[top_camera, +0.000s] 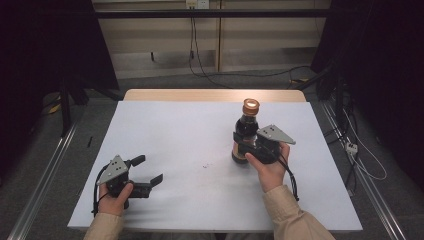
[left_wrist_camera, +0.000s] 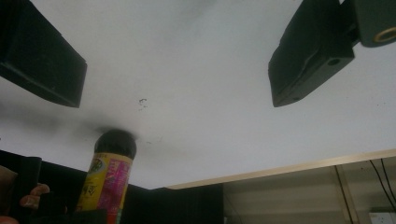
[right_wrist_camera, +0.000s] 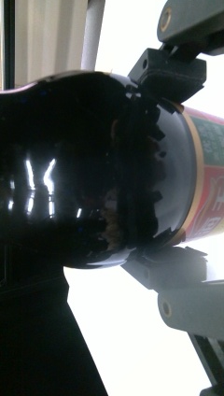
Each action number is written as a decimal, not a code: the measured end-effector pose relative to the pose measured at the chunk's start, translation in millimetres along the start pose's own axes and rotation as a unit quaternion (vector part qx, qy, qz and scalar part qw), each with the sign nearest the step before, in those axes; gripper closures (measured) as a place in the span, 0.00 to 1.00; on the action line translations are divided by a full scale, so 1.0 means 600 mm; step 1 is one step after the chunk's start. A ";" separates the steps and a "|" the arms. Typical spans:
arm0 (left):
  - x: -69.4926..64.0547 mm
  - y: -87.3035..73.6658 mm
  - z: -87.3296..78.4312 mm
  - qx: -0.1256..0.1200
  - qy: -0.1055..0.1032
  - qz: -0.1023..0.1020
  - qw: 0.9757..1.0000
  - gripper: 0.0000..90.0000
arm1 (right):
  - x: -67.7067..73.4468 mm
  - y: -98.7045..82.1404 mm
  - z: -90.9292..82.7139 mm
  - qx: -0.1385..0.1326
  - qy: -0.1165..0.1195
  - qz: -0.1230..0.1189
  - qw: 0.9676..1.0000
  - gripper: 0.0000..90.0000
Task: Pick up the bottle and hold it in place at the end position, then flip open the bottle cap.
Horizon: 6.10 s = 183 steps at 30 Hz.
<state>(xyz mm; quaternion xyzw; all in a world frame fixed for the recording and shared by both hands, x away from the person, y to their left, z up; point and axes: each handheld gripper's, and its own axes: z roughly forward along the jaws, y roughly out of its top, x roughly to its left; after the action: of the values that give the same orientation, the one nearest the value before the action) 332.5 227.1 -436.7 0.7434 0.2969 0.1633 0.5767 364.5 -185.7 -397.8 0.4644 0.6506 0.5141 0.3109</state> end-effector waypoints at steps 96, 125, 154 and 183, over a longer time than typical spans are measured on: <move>0.003 0.001 -0.003 -0.007 -0.010 -0.010 1.000 0.04 | 0.077 0.034 0.140 0.017 0.010 -0.020 1.000 0.34; 0.000 0.000 0.000 -0.003 -0.012 -0.009 1.000 0.04 | 0.082 0.027 0.138 0.017 0.015 -0.026 0.999 0.33; -0.022 0.051 0.040 0.002 0.004 -0.038 0.999 0.06 | 0.077 0.023 0.138 0.021 0.028 -0.028 0.999 0.34; -0.017 0.113 0.086 0.031 -0.013 -0.040 0.999 0.05 | 0.073 0.022 0.139 0.021 0.037 -0.032 0.999 0.34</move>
<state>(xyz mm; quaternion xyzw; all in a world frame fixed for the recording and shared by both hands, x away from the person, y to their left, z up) 371.8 170.7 -385.6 0.7505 0.3235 0.1209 0.5634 425.1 -112.9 -405.3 0.4304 0.6867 0.5070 0.2935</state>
